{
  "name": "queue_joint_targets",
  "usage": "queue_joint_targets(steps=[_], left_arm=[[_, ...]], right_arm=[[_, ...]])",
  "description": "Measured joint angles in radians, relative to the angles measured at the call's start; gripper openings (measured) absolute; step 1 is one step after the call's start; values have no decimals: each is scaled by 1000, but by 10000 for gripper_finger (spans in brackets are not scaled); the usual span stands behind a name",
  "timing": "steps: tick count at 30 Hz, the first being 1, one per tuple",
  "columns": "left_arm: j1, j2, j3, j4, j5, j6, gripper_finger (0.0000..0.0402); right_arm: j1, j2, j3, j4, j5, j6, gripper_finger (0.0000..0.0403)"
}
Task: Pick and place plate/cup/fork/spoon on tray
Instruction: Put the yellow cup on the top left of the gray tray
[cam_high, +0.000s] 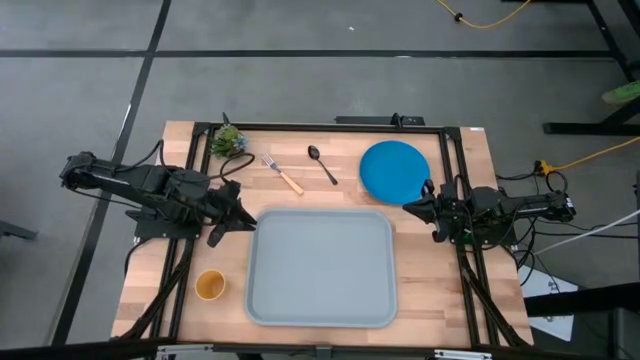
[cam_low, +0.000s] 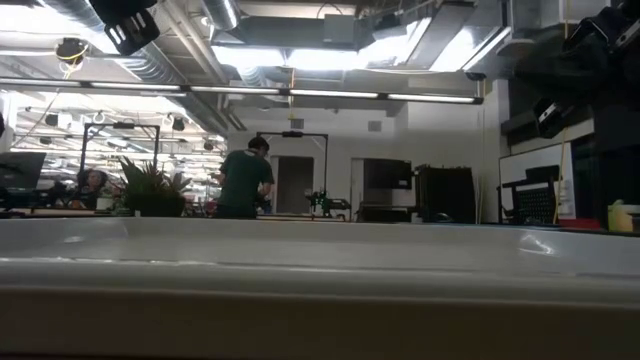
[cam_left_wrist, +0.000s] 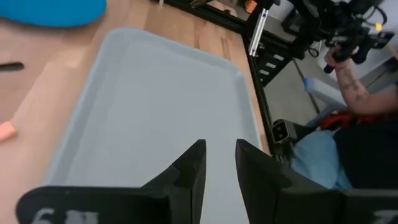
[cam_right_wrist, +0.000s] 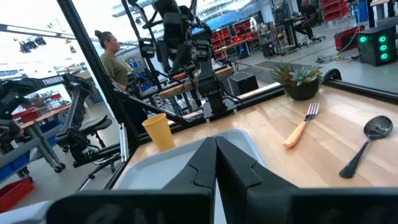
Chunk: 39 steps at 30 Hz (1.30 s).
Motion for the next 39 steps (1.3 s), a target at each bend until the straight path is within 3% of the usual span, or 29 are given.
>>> queue_joint_targets(steps=[4, 9, 14, 21, 28, 39], left_arm=[[-2, 0, 0, 1, 61, -26, 80], [-37, 4, 0, -37, -22, -79, 80], [-92, 31, -2, -40, 3, -27, 80], [-193, 43, -1, -14, -231, -102, 86], [-307, 89, -1, -18, -328, -193, 135], [-477, 200, -1, 61, -272, -411, 144]], right_arm=[[0, 0, 0, -7, 0, 0, 12], [0, 0, 0, -7, 0, 1, 12], [0, 0, 0, -7, 0, 0, 12], [0, 0, 0, -9, 0, -22, 12], [0, 0, 0, -11, 0, -22, 12], [0, 0, 0, -15, 0, -22, 12]])
